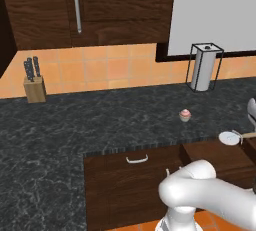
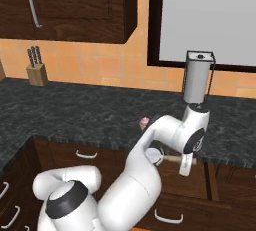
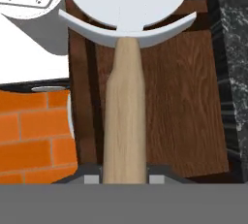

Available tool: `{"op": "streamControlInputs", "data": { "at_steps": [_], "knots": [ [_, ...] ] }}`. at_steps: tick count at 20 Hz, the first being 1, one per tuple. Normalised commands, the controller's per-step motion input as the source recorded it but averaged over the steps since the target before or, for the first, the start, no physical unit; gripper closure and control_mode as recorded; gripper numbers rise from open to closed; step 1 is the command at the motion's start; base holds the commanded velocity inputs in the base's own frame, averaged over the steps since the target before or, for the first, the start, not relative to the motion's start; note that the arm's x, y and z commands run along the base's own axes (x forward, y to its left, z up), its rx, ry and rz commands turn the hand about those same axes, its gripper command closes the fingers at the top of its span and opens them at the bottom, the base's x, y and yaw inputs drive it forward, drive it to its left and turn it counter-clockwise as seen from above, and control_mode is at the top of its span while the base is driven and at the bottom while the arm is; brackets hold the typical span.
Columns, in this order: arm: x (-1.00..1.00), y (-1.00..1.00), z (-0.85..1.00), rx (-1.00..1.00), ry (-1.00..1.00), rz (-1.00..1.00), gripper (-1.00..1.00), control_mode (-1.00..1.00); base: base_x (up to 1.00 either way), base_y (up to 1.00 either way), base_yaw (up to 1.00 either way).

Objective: Pick the pizza cutter from the drawer and place it on the counter.

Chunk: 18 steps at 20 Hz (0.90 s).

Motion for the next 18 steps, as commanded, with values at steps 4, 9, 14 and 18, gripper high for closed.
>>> {"op": "streamControlInputs", "data": {
  "at_steps": [4,9,14,18],
  "knots": [
    [0.99,0.67,0.36,0.04,-0.07,0.06,1.00,-1.00,0.00,0.00,0.00],
    [1.00,0.49,-0.04,0.01,0.01,0.00,1.00,-1.00,0.00,0.00,0.00],
    [0.96,0.12,-0.33,0.00,0.00,0.00,1.00,-1.00,0.00,0.00,0.00],
    [0.95,0.03,-0.46,0.00,0.00,0.01,1.00,-1.00,0.00,0.00,0.00]
  ]
}}
